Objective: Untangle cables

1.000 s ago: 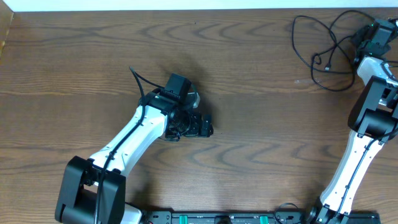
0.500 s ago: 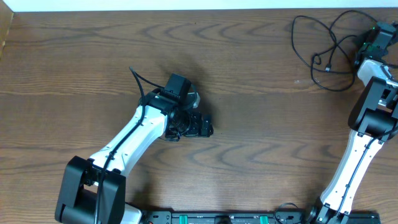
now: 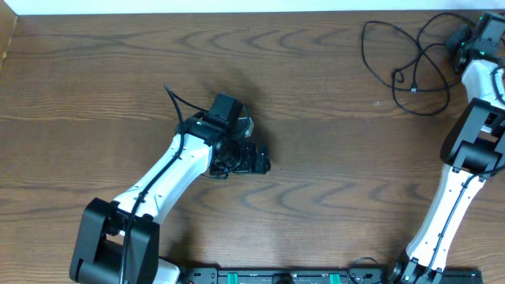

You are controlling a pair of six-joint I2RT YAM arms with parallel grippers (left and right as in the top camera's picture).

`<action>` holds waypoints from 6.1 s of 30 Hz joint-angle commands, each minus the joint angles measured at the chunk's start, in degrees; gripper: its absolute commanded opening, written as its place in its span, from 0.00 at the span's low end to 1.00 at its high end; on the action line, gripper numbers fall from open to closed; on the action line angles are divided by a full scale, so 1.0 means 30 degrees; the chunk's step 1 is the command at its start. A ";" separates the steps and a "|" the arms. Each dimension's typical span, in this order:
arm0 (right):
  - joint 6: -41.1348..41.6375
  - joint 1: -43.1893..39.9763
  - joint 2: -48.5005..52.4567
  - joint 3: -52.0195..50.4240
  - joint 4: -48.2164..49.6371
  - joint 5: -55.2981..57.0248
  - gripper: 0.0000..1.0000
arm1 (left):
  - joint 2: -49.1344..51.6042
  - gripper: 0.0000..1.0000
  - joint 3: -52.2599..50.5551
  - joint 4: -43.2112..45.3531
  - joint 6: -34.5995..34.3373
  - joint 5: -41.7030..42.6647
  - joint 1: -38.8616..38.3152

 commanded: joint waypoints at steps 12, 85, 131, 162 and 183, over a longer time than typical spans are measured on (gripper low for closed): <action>0.2069 -0.3570 -0.4153 0.0634 -0.9449 0.2535 0.34 | 0.0022 0.98 0.0240 -0.0073 0.0321 0.0109 -0.0029; -0.6142 -0.6637 -0.5821 -0.5690 -0.3585 0.2696 0.01 | 0.0022 0.98 0.0240 -0.0073 0.0328 0.0102 -0.0029; -0.7067 -0.0539 -2.3817 -1.1766 -0.5136 -0.7621 0.99 | 0.0022 0.98 0.0240 -0.0073 0.0328 0.0102 -0.0029; -0.7912 0.4291 -4.4552 -2.3715 -0.5268 -0.8531 0.99 | 0.0022 0.98 0.0240 -0.0073 0.0321 0.0102 -0.0029; -1.0637 0.6980 -4.8836 -1.8447 -0.8196 -0.8437 0.99 | 0.0022 0.98 0.0240 -0.0073 0.0328 0.0102 -0.0029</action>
